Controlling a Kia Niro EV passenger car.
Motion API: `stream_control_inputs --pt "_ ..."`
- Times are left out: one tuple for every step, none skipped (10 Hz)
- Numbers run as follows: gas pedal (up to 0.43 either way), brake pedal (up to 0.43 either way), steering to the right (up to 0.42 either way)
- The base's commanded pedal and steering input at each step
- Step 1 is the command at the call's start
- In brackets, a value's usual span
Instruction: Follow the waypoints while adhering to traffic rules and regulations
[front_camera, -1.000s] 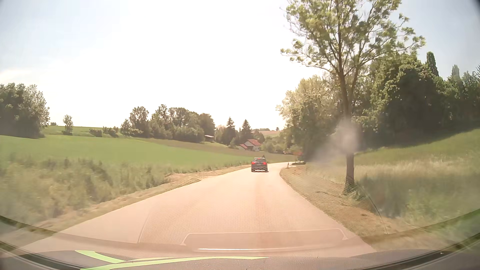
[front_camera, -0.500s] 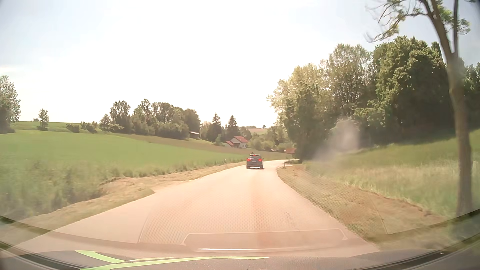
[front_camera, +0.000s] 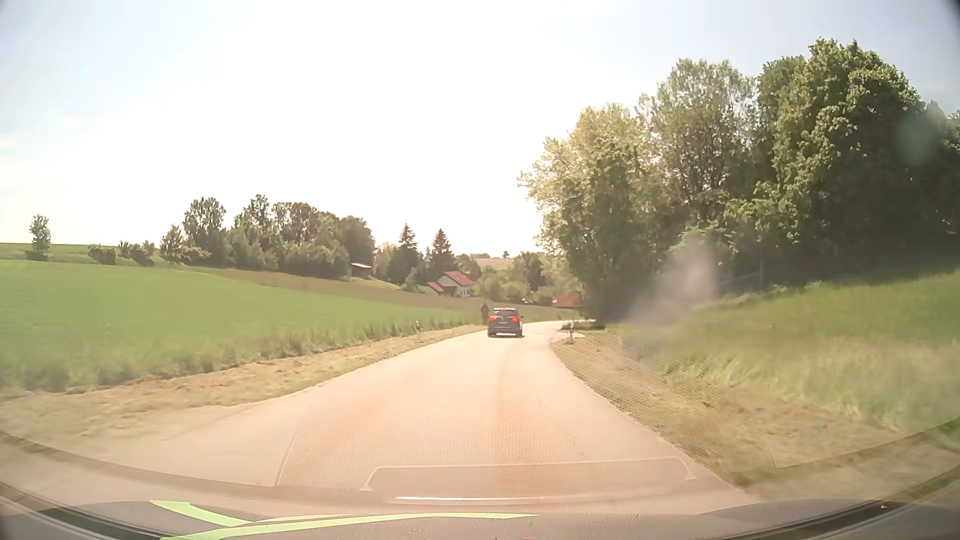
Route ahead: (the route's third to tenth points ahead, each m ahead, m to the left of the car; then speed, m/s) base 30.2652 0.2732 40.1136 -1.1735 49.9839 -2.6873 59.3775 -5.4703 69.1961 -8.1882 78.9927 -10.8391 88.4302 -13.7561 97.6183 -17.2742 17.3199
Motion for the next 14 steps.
stream_control_inputs --pt "0.000 0.000 0.024" --pt "0.000 0.000 0.024" --pt "0.000 0.000 0.023" --pt "0.000 0.000 0.023" --pt "0.000 0.000 0.022" --pt "0.000 0.000 0.021" --pt "0.000 0.000 0.020" --pt "0.000 0.006 0.019" --pt "0.000 0.098 0.017" --pt "0.000 0.146 0.016" --pt "0.000 0.140 0.015" --pt "0.000 0.140 0.015" --pt "0.000 0.171 0.013" --pt "0.000 0.220 0.013"
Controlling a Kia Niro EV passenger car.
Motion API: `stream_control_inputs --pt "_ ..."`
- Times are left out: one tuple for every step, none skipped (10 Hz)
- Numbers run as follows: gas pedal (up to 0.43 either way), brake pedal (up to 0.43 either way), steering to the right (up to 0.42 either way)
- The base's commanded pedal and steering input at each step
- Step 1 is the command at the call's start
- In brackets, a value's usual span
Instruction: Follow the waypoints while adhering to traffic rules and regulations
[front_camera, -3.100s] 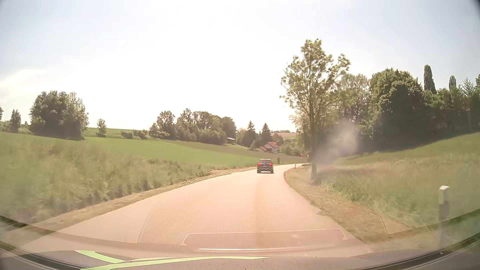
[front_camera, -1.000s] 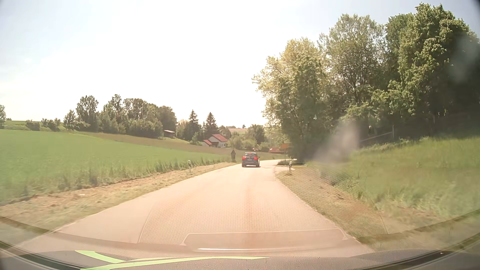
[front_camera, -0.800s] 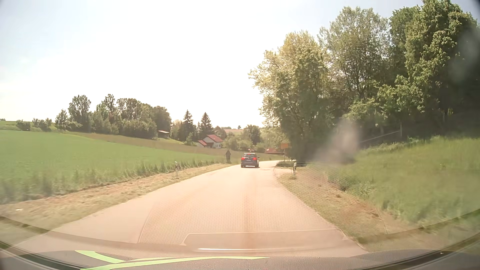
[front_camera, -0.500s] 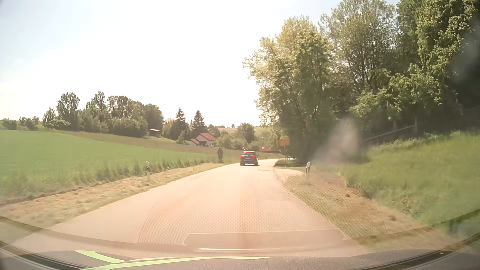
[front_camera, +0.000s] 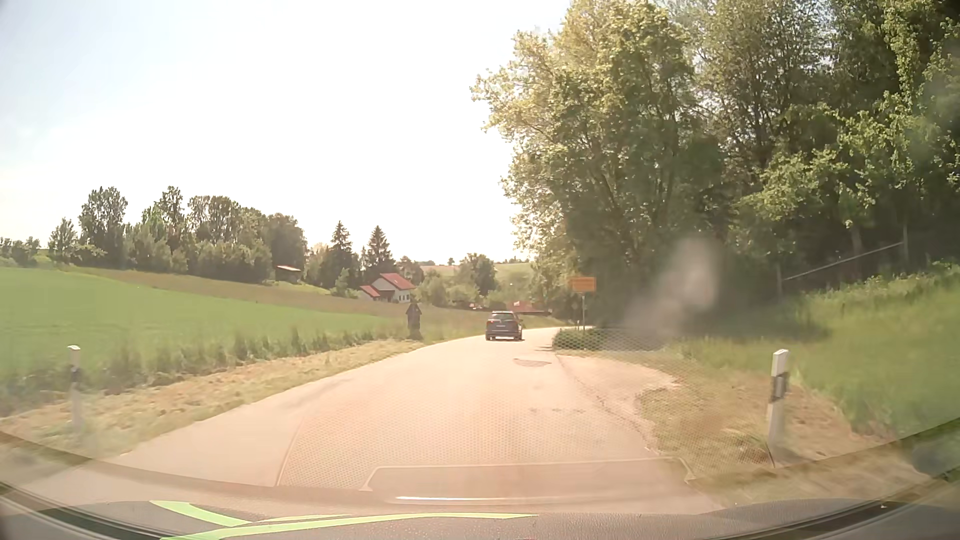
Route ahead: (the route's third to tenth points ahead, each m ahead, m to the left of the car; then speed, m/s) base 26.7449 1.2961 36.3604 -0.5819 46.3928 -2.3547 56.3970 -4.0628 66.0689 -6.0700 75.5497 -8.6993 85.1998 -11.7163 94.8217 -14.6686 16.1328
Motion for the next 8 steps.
stream_control_inputs --pt "0.000 0.250 0.013" --pt "0.000 0.256 0.013" --pt "0.000 0.268 0.015" --pt "0.000 0.293 0.019" --pt "0.000 0.305 0.022" --pt "0.000 0.323 0.023" --pt "0.000 0.341 0.023" --pt "0.000 0.348 0.023"
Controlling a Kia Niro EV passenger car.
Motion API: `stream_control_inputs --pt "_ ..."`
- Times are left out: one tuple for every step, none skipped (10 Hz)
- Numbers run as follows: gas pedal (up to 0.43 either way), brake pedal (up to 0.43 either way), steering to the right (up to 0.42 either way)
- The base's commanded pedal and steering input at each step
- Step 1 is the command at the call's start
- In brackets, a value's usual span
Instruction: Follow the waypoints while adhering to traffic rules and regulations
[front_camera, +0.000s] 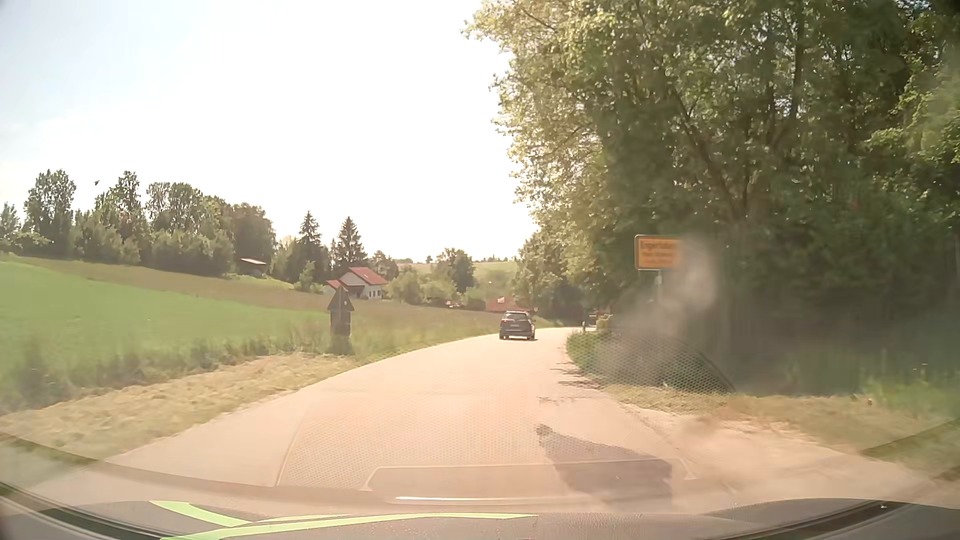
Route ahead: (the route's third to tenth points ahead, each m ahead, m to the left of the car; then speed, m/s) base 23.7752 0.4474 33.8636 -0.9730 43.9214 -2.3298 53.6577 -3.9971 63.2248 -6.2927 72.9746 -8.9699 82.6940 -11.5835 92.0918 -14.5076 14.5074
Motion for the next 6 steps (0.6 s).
stream_control_inputs --pt "0.000 0.341 0.024" --pt "0.000 0.335 0.027" --pt "0.000 0.329 0.028" --pt "0.000 0.317 0.028" --pt "0.000 0.311 0.026" --pt "0.000 0.305 0.023"
